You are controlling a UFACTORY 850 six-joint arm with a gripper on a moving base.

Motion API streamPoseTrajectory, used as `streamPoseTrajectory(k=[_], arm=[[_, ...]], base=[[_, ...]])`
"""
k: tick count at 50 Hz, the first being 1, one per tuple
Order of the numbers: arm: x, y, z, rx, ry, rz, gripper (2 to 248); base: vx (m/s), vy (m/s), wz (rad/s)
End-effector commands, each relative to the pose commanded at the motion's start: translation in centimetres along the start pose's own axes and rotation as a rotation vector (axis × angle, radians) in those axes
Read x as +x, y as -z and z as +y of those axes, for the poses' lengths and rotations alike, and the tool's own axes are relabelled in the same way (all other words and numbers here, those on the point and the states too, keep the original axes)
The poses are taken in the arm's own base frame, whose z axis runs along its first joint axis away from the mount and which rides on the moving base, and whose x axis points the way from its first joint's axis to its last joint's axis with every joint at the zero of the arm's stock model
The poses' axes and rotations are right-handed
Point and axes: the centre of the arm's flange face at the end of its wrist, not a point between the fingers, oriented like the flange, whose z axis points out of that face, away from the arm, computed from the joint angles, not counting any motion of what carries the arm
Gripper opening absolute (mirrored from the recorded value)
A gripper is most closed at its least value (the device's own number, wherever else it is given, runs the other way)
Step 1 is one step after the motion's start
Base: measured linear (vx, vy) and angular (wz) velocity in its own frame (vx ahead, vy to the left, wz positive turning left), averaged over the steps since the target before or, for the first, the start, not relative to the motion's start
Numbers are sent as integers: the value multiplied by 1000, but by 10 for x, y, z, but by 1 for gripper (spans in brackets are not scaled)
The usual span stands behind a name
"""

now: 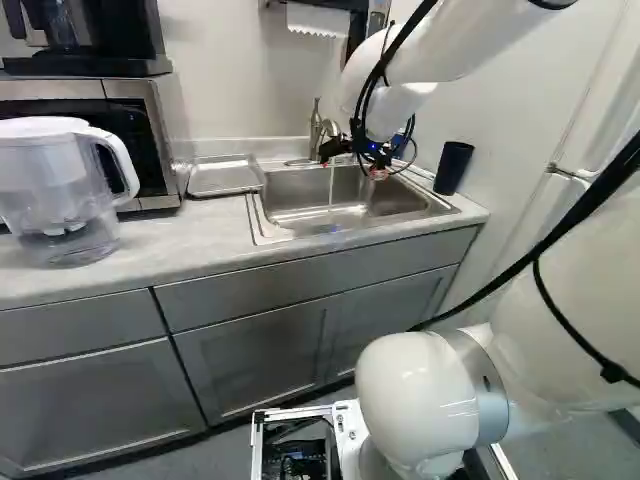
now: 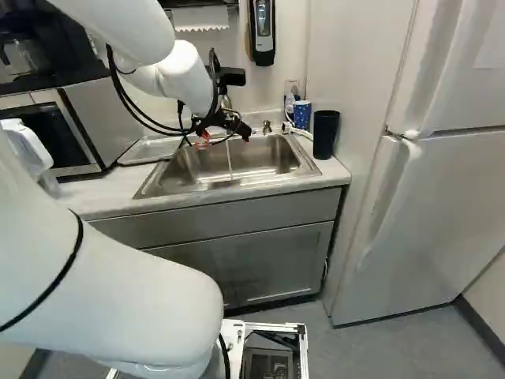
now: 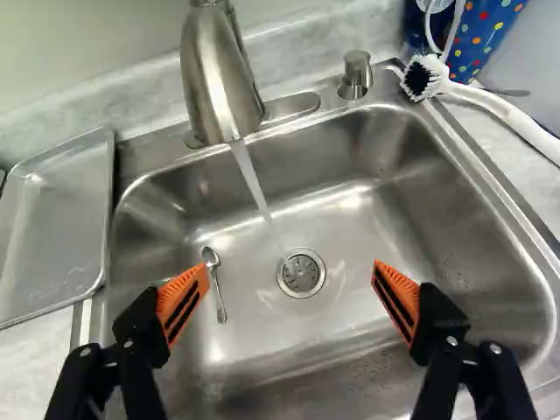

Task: Rinse the cup and place it in the tray

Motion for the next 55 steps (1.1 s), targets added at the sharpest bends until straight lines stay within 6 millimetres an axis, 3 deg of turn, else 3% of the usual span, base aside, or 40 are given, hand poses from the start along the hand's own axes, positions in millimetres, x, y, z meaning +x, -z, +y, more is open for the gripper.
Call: streamPoseTrajectory(k=[55], arm=[[3,12,14,6,-230,153,247]], base=[[0,0,0]])
